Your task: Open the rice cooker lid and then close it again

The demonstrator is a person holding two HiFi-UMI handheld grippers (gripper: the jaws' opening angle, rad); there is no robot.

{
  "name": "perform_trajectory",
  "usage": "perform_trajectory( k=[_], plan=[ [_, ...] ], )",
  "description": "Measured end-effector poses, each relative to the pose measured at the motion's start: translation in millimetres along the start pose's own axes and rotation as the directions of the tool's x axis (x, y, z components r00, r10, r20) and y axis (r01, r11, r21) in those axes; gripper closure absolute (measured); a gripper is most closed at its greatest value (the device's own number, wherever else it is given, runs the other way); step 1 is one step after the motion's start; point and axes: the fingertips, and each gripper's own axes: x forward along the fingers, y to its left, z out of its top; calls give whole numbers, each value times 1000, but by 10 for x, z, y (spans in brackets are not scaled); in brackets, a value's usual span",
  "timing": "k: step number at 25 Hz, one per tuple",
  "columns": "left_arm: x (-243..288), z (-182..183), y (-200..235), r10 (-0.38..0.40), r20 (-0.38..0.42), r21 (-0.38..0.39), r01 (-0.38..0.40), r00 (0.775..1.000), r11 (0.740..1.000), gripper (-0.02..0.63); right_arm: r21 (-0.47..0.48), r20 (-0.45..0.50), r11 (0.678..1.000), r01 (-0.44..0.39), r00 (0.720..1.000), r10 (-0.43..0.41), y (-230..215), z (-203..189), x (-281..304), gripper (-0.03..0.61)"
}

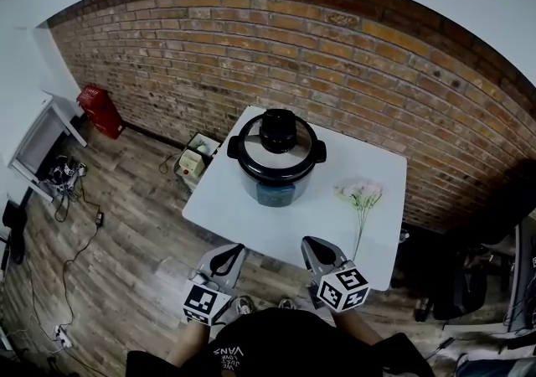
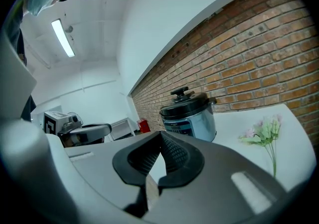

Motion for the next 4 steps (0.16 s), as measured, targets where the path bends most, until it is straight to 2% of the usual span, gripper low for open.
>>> perform_trajectory(
  k=[4],
  plan=[
    [34, 23, 9, -6, 3, 3, 6, 1000, 1000, 612, 0, 7, 1000, 5, 1000, -5, -26, 44, 20, 574]
  ],
)
